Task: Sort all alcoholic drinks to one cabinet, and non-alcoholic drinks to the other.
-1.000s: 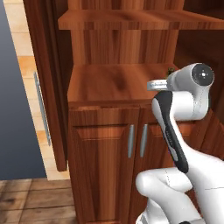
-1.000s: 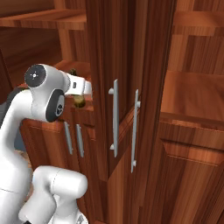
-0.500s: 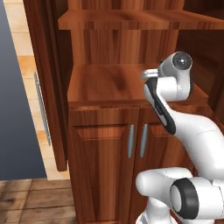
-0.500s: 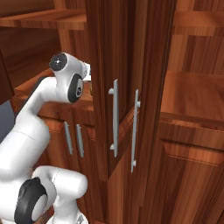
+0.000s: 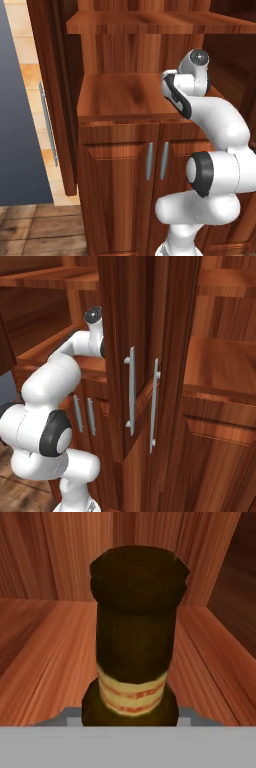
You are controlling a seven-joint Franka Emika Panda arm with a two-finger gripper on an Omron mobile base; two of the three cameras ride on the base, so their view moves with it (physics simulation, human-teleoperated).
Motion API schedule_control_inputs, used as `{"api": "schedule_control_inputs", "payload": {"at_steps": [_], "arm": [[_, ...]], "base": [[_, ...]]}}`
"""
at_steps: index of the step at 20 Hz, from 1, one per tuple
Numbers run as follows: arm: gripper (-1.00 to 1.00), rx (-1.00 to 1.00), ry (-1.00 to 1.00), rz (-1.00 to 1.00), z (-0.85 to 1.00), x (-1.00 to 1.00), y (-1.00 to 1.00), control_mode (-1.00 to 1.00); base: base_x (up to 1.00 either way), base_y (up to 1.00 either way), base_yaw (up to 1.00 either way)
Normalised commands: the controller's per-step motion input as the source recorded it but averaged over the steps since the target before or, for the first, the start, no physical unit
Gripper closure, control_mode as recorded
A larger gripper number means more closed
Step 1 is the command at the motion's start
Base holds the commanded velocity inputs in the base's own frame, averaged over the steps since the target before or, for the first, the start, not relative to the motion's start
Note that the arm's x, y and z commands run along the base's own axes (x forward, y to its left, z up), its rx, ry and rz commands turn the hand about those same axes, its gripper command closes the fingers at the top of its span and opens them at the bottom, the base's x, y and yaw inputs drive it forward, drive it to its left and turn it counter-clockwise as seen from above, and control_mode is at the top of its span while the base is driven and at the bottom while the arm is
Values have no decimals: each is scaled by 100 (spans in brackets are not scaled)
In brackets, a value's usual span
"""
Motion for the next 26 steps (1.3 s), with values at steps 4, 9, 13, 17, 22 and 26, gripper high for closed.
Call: {"api": "schedule_control_inputs", "payload": {"at_steps": [4,9,13,17,22,26], "arm": [[100,0,-2,0,-39,53,-32,-100],[100,0,-1,0,-58,0,-22,-100],[100,0,0,0,-76,5,-5,-100],[-100,0,0,0,-20,39,0,-100],[-100,0,0,0,1,22,0,-100],[-100,0,-1,0,0,0,0,-100]], "base": [[0,0,0],[0,0,0],[0,0,0],[0,0,0],[0,0,0],[0,0,0]]}}
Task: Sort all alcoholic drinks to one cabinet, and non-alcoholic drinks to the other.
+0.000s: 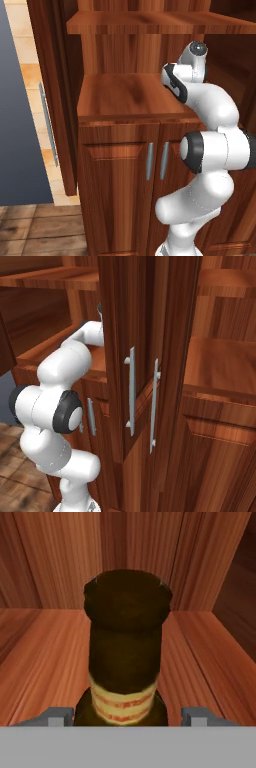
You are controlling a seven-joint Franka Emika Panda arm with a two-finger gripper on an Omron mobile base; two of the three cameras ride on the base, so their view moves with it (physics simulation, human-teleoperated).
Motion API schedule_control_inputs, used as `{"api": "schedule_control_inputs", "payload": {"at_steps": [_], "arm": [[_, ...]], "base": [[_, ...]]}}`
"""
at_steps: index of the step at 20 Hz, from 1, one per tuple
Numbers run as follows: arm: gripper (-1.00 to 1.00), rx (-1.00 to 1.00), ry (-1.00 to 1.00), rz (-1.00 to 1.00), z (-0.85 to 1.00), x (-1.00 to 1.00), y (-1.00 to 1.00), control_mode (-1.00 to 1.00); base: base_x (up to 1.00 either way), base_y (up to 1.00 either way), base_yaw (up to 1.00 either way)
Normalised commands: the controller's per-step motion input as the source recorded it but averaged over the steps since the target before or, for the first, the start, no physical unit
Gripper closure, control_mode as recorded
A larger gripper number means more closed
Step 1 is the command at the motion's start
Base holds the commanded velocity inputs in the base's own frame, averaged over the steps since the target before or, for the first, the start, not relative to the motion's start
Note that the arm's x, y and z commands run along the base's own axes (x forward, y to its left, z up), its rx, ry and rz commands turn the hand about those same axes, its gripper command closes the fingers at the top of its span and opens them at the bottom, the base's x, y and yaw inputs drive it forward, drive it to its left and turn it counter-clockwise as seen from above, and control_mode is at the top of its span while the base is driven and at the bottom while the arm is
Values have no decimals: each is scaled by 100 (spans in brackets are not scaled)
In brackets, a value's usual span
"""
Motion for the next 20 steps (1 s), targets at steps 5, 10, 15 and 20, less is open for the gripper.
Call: {"api": "schedule_control_inputs", "payload": {"at_steps": [5,10,15,20], "arm": [[-100,0,-2,0,0,-2,0,-100],[-100,0,-1,0,0,-76,0,-100],[-100,0,0,0,0,-100,0,-100],[-100,0,-1,0,0,-100,9,-100]], "base": [[0,0,0],[0,0,0],[0,0,0],[0,0,0]]}}
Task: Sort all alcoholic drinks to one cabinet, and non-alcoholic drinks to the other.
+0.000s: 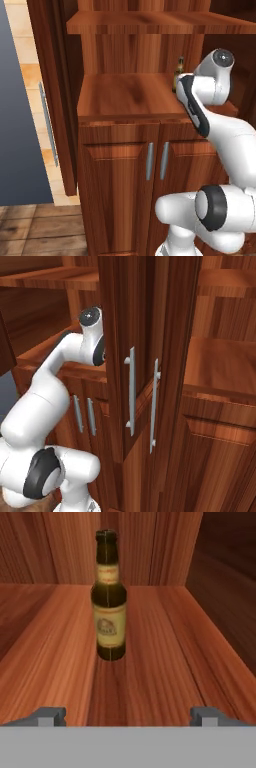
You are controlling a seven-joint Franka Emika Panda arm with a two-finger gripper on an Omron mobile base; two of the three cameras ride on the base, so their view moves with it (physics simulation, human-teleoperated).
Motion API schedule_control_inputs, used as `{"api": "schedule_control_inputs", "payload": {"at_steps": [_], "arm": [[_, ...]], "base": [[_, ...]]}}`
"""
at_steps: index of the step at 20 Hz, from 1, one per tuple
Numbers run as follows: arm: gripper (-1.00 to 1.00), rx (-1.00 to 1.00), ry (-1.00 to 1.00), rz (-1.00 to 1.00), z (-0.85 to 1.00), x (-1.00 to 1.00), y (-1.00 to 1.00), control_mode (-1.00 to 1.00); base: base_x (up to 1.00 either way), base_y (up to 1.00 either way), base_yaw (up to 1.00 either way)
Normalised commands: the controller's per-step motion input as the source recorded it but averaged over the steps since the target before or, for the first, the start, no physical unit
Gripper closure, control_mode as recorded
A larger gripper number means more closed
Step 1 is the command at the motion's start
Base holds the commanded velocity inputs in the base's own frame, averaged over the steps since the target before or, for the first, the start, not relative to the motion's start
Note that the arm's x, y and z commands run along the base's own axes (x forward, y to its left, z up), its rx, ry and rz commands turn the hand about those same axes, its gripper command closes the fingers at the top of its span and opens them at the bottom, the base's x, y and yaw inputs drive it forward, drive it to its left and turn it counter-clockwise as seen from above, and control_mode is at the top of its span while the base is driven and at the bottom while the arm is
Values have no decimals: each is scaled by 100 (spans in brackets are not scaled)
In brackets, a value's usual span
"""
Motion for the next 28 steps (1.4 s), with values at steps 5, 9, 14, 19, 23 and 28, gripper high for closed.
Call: {"api": "schedule_control_inputs", "payload": {"at_steps": [5,9,14,19,23,28], "arm": [[-100,0,0,0,2,-100,23,-100],[-100,0,0,0,1,-100,30,-100],[-100,0,7,0,0,-100,18,-100],[-100,0,15,0,0,-100,10,-100],[-100,0,23,1,0,-100,30,-100],[-100,0,17,10,-12,-58,47,-100]], "base": [[0,0,0],[0,0,0],[0,0,0],[0,0,0],[0,0,0],[0,0,0]]}}
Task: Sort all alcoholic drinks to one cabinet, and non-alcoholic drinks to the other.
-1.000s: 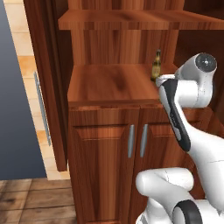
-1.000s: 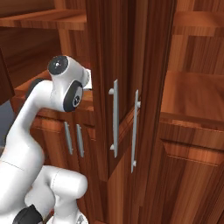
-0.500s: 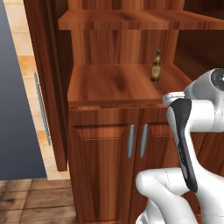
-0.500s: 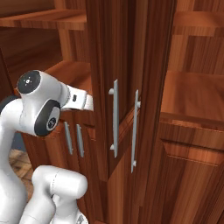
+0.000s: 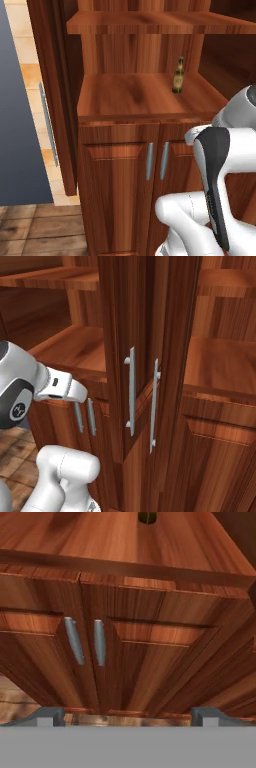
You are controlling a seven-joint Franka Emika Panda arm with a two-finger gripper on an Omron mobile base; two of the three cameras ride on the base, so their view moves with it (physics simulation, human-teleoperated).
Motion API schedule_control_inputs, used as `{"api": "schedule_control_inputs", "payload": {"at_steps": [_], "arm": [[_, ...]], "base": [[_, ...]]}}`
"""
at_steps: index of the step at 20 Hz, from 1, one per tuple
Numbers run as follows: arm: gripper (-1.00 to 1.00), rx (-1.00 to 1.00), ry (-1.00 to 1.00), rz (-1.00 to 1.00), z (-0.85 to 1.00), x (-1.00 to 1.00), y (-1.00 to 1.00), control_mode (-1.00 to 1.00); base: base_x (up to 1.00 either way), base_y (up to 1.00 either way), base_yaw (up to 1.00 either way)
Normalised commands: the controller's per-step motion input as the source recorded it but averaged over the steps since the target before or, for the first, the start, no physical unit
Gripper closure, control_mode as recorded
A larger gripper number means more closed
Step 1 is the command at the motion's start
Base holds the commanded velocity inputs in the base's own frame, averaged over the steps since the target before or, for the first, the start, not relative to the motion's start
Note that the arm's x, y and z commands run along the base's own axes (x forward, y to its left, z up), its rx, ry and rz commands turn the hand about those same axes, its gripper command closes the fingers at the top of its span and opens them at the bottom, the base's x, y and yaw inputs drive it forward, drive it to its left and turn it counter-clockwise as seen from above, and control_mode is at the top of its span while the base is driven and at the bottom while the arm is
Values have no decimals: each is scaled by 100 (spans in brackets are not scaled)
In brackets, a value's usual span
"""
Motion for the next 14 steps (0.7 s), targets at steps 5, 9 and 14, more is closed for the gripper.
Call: {"api": "schedule_control_inputs", "payload": {"at_steps": [5,9,14], "arm": [[-100,-1,10,2,-5,0,17,-100],[-100,0,1,0,0,0,1,100],[-100,0,0,0,0,0,0,100]], "base": [[0,0,0],[-62,0,0],[-100,-1,-4]]}}
